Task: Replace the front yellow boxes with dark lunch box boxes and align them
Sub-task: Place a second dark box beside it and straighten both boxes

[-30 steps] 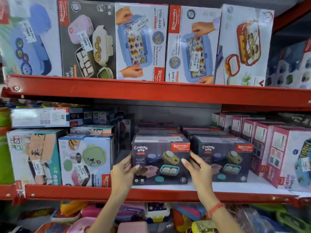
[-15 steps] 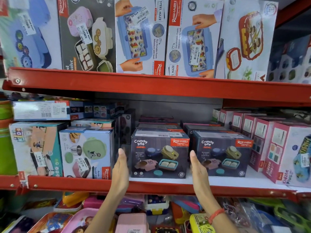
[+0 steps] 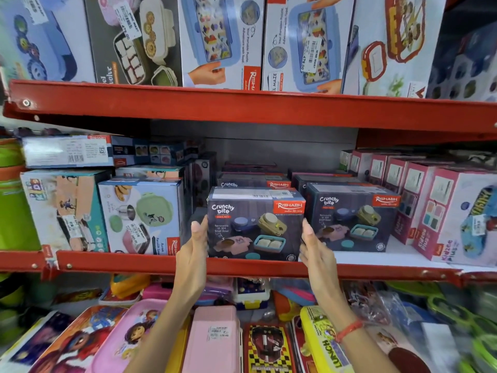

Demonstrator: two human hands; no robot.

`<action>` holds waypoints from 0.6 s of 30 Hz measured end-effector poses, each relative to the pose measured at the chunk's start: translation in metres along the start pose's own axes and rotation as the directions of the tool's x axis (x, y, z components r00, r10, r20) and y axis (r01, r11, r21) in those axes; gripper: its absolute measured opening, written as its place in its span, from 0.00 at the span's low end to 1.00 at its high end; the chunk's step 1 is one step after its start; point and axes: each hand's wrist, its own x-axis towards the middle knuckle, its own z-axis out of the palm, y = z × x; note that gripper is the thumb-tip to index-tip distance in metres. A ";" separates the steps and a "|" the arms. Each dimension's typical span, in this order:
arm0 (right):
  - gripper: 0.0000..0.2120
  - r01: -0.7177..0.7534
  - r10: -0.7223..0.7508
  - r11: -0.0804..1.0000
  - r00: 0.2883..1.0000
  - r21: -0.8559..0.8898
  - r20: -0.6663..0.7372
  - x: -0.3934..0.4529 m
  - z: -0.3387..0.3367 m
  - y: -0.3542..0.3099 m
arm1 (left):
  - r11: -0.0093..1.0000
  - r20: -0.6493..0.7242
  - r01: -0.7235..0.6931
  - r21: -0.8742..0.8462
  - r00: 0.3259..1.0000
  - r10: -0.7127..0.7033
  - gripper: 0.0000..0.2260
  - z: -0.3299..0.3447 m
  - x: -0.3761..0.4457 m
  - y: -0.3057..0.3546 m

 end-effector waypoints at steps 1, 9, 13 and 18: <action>0.24 0.004 -0.004 1.000 1.000 -0.002 -0.011 0.002 0.001 -0.003 | 1.000 -0.009 -0.013 -0.009 1.000 0.013 0.33 0.000 0.002 0.001; 0.26 0.015 -0.019 0.997 0.998 -0.078 -0.054 0.000 0.004 -0.010 | 0.998 -0.047 -0.041 -0.056 0.998 0.039 0.35 0.004 -0.006 0.006; 0.28 0.024 -0.029 0.997 0.997 -0.071 -0.070 0.003 0.000 -0.005 | 0.998 -0.069 -0.035 -0.047 0.997 0.032 0.36 0.005 -0.005 0.006; 0.26 0.057 -0.057 0.998 0.998 -0.026 -0.023 0.004 -0.005 -0.004 | 1.000 -0.120 -0.013 0.016 0.993 0.015 0.38 0.011 -0.005 0.003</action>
